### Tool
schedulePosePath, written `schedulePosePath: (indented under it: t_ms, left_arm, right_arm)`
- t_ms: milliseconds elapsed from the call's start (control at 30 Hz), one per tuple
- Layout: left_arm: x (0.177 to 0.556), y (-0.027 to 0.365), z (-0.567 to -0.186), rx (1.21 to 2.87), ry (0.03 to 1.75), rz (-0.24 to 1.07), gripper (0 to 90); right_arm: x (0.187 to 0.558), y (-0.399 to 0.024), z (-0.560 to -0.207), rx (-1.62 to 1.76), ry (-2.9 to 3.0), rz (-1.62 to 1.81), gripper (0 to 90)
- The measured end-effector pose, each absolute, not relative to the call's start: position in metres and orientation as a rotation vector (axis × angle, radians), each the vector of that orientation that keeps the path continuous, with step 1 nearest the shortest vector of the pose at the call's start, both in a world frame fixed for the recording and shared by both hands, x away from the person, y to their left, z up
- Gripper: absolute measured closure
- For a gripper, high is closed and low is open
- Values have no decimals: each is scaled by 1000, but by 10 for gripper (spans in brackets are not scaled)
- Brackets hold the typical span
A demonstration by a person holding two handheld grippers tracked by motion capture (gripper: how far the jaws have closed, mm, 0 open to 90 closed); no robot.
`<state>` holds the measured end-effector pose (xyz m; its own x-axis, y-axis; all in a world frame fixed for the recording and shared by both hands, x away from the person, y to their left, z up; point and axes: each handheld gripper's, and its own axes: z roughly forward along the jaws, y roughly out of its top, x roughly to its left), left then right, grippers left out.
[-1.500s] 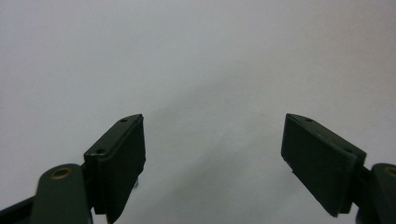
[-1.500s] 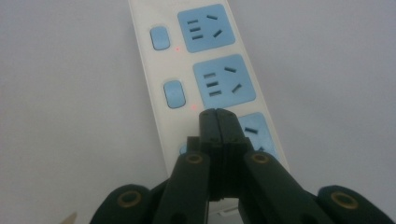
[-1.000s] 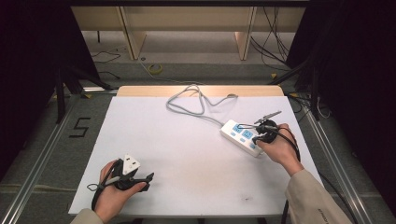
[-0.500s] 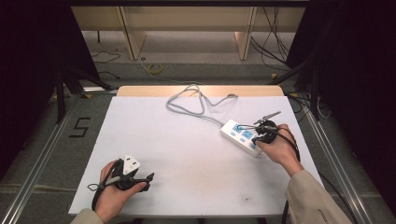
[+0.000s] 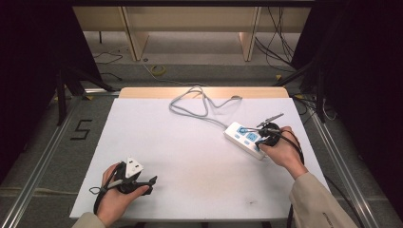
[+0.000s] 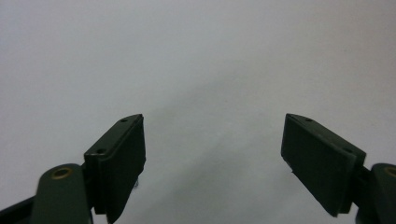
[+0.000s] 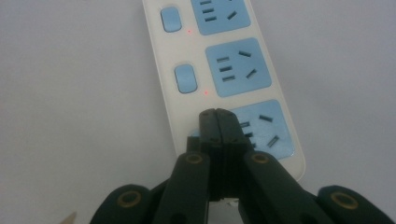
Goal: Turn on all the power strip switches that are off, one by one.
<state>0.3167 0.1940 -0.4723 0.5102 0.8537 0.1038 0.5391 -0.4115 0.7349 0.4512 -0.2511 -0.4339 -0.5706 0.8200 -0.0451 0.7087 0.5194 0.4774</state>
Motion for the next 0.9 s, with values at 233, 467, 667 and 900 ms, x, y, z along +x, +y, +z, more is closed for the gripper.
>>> schedulePosePath:
  t_ms: [233,467,667,900]
  left_arm:
    - [317,194,-472,2112,1130,630,220]
    - [317,194,-472,2111,1129,630,220]
    - [317,194,-472,2110,1130,631,220]
    - [317,194,-472,2112,1129,631,220]
  right_arm:
    - [452,-252,-435,1292,2498,605,900]
    - [452,-252,-435,1297,2504,602,900]
    - [452,-252,-436,1296,2508,596,900]
    - [452,-251,-436,1301,2507,595,900]
